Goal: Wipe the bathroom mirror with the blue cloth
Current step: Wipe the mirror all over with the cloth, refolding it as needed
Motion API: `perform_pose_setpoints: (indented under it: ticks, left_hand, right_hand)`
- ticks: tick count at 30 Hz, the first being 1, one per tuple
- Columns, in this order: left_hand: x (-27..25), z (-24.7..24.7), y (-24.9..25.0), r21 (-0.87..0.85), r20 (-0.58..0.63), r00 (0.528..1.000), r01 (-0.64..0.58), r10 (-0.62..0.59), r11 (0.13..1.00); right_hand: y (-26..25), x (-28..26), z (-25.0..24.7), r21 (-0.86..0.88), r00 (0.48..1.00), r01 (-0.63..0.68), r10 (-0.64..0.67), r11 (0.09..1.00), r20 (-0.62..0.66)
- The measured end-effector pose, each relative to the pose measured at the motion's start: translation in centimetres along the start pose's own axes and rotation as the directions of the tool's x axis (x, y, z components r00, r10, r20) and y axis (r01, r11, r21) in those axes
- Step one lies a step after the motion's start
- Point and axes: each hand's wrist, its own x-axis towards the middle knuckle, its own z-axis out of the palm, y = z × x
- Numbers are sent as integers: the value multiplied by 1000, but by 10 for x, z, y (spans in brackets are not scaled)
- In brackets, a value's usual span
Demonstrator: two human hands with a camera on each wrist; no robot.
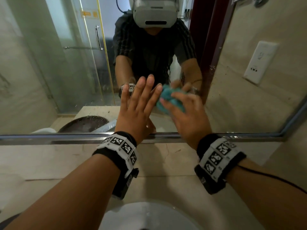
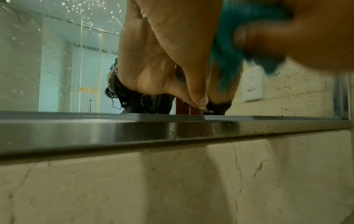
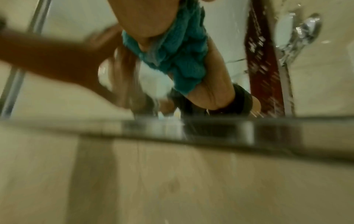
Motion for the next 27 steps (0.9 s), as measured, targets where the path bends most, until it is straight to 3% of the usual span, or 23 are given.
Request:
perform_pose_setpoints:
  ticks: [2, 4, 6, 8, 10, 12, 14, 15, 17, 19, 21, 23, 25, 27]
  left_hand:
    - [-1, -1, 0, -30, -9, 1000, 3, -3, 1000]
    - [0, -1, 0, -26, 9, 1000, 8, -7, 1000]
    - [-1, -2, 0, -10, 28, 1000, 11, -11, 1000]
    - [-1, -2, 0, 7, 36, 999, 15, -15, 1000]
    - [-1, -1, 0, 6, 37, 999, 13, -14, 1000]
    - [-1, -1, -1, 8, 33, 999, 7, -7, 1000]
    - [-1, -1, 0, 9, 15, 1000, 3, -3, 1000]
    - [-1, -1, 0, 2, 2, 1000, 3, -3, 1000]
    - [-1, -2, 0, -18, -11, 1000, 5, -5, 1000]
    - [-1, -2, 0, -21, -6, 1000, 11, -11, 1000]
    - [-1, -2, 1, -6, 4, 1000, 19, -19, 1000]
    - [-1, -2, 1, 15, 22, 999, 27, -27, 1000]
    - [-1, -1, 1, 38, 29, 999, 24, -25, 999]
    - [-2, 0, 2, 42, 12, 1000, 16, -16, 999]
  right_hand:
    - [0, -43, 12, 5, 951, 214, -210, 977, 226]
    - [8, -48, 4, 24, 909, 262, -255, 965, 330]
    - [10, -16, -14, 97, 952, 172, -190, 980, 238]
    - [16, 29, -36, 121, 999, -8, 3, 993, 40]
    - [24, 61, -46, 83, 972, -154, 166, 985, -168]
    - [18, 61, -36, 65, 952, -212, 221, 975, -211]
    - [4, 24, -11, 68, 983, -181, 183, 981, -27]
    - [-2, -2, 0, 81, 991, -110, 103, 991, 87]
    - [-4, -44, 8, 57, 957, 113, -124, 992, 264]
    - [6, -49, 5, 61, 916, 213, -221, 975, 333]
    - [10, -20, -11, 62, 958, 186, -195, 981, 212]
    - [15, 19, -32, 44, 998, 57, -58, 997, 22]
    - [20, 48, -45, 46, 990, -98, 102, 994, -102]
    - [16, 47, -38, 77, 972, -192, 200, 978, -124]
